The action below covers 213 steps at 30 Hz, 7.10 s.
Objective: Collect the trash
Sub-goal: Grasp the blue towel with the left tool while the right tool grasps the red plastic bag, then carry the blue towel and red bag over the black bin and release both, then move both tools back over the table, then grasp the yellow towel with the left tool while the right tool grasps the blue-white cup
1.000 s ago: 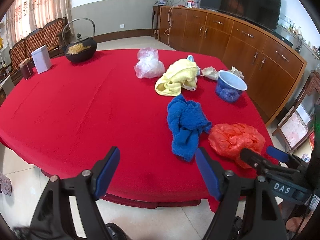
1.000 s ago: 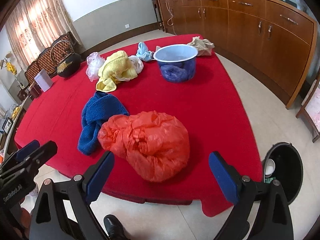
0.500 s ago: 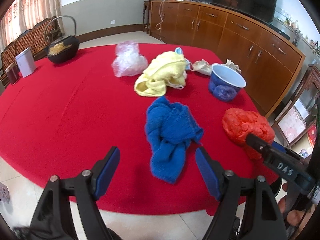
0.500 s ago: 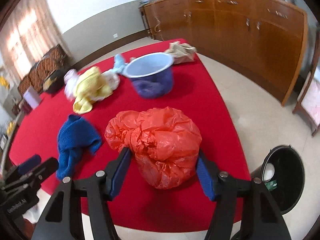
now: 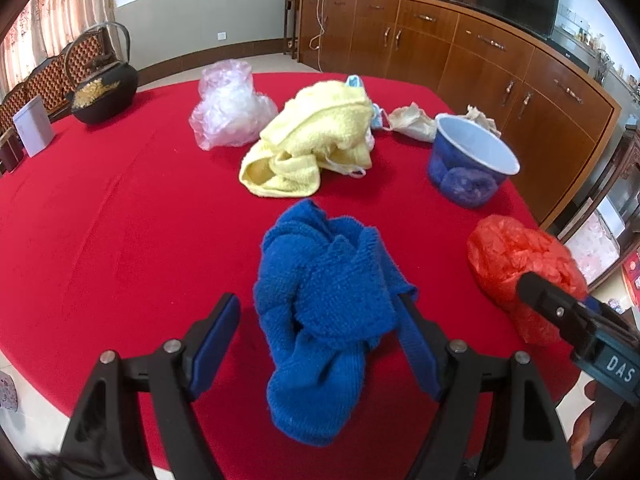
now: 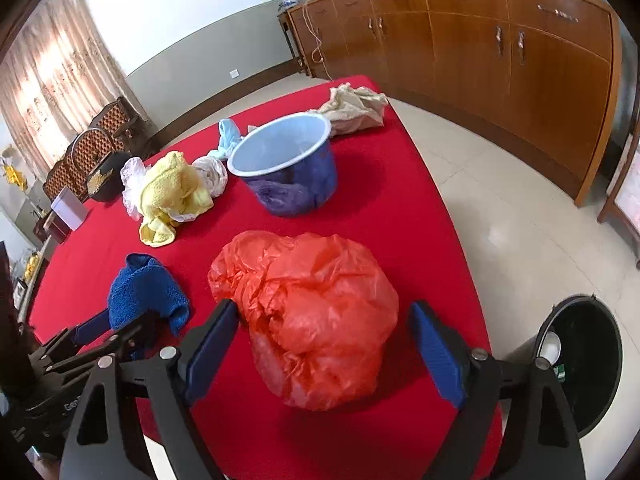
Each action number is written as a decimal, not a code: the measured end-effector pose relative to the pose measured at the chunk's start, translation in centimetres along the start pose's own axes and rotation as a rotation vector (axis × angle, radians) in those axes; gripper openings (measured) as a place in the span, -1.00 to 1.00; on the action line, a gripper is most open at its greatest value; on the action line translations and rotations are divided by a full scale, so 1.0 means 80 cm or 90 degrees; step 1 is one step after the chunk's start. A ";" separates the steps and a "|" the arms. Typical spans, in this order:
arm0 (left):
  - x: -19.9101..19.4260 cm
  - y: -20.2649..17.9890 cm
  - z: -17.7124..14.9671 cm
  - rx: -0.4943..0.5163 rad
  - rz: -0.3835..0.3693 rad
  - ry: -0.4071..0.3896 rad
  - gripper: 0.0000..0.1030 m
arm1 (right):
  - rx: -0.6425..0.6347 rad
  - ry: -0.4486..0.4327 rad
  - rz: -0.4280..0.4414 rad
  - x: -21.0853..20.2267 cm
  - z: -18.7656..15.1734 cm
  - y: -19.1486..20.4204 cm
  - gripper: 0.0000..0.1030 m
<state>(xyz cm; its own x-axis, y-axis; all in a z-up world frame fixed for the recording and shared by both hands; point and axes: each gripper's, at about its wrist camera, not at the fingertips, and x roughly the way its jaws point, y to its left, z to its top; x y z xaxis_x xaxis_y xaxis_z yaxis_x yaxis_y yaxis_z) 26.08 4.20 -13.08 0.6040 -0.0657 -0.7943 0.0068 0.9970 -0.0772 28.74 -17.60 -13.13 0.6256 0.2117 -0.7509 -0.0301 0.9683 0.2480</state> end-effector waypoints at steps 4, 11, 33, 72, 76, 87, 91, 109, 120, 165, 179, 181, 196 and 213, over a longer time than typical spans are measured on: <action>0.002 -0.002 -0.002 0.015 0.008 -0.011 0.14 | -0.022 0.001 0.016 0.003 0.000 0.007 0.08; -0.005 0.003 -0.004 0.003 -0.017 -0.018 -0.25 | -0.051 -0.015 0.035 -0.006 -0.004 0.017 -0.18; -0.111 -0.089 -0.041 0.063 -0.101 -0.052 -0.33 | 0.038 -0.072 -0.011 -0.159 -0.056 -0.084 -0.20; 0.045 -0.456 -0.131 0.283 -0.251 0.157 -0.32 | 0.354 0.054 -0.207 -0.162 -0.144 -0.473 -0.19; 0.073 -0.470 -0.141 0.284 -0.245 0.193 -0.30 | 0.371 0.096 -0.210 -0.128 -0.141 -0.495 -0.18; 0.096 -0.487 -0.143 0.298 -0.254 0.221 0.35 | 0.426 0.120 -0.234 -0.106 -0.136 -0.525 0.22; 0.091 -0.485 -0.134 0.292 -0.257 0.207 0.40 | 0.420 0.105 -0.248 -0.112 -0.132 -0.521 0.37; -0.063 -0.382 -0.066 0.264 -0.226 0.043 0.40 | 0.366 0.032 -0.228 -0.203 -0.130 -0.413 0.37; -0.125 -0.253 -0.037 0.183 -0.158 -0.025 0.41 | 0.234 -0.038 -0.152 -0.234 -0.092 -0.261 0.90; -0.053 0.001 0.033 0.002 0.001 -0.051 0.44 | -0.039 -0.027 -0.027 -0.041 0.022 0.033 0.91; 0.014 0.009 0.070 0.007 -0.001 -0.029 0.44 | -0.042 0.003 -0.050 0.048 0.071 0.027 0.91; 0.020 0.007 0.073 0.010 0.000 -0.029 0.44 | -0.045 0.006 -0.054 0.058 0.076 0.028 0.91; 0.065 -0.001 0.100 0.022 0.014 -0.023 0.44 | -0.063 0.012 -0.069 0.107 0.107 0.032 0.91; 0.067 0.003 0.098 0.006 -0.033 -0.043 -0.32 | -0.080 -0.040 -0.032 0.105 0.116 0.043 0.51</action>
<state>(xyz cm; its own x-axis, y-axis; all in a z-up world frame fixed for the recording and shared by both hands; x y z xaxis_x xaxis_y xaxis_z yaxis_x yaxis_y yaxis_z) 35.57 4.38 -12.68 0.6550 -0.1151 -0.7468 0.0468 0.9926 -0.1119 41.10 -13.73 -12.92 0.6758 0.1579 -0.7200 -0.0928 0.9872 0.1294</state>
